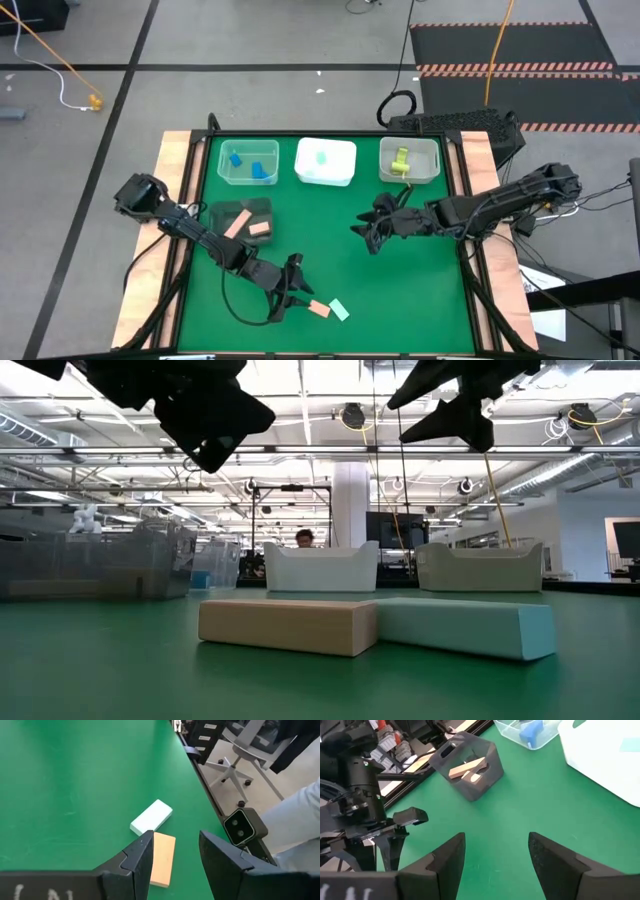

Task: Sort & place blocks by color
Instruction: Put the light brown block into the black bin

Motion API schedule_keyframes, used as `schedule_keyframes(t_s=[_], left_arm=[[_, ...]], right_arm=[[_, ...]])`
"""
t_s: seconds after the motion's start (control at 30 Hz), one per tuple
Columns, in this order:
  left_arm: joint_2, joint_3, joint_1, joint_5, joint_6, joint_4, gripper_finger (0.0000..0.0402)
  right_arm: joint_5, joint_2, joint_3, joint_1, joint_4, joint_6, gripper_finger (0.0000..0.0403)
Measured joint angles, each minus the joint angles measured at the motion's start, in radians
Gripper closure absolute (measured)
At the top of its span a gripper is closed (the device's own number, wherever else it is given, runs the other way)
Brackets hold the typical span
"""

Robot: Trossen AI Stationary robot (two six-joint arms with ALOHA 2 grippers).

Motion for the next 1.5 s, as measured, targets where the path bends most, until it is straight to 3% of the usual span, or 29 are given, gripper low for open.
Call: schedule_keyframes(t_s=[0.2,0.43,0.6,0.73,0.9,1.03,1.5], left_arm=[[0.0,0.0,-0.003,-0.003,-0.012,-0.01,0.0245],[0.043,0.0,-0.021,-0.121,-0.069,-0.063,0.0245],[0.118,0.0,-0.023,-0.123,-0.211,0.034,0.0238],[0.159,-0.001,-0.032,-0.123,-0.258,0.139,0.02],[0.17,0.0,-0.066,-0.121,-0.143,0.176,0.0137],[0.17,0.0,-0.08,-0.123,-0.041,0.151,0.0114],[0.17,0.0,-0.069,-0.124,0.084,0.102,0.0135]], right_arm=[[0.0,0.0,0.0,0.0,0.0,0.0,0.0195],[0.0,0.0,0.0,0.0,0.001,0.0,0.0195],[0.0,0.0,0.0,0.0,0.0,0.0,0.0195],[0.0,0.0,0.0,0.0,0.002,0.0,0.0195],[0.0,0.0,0.0,0.0,0.002,0.0,0.0195],[0.0,0.0,0.0,0.0,0.003,0.0,0.0195],[0.0,0.0,0.0,0.0,0.003,0.0,0.0195]])
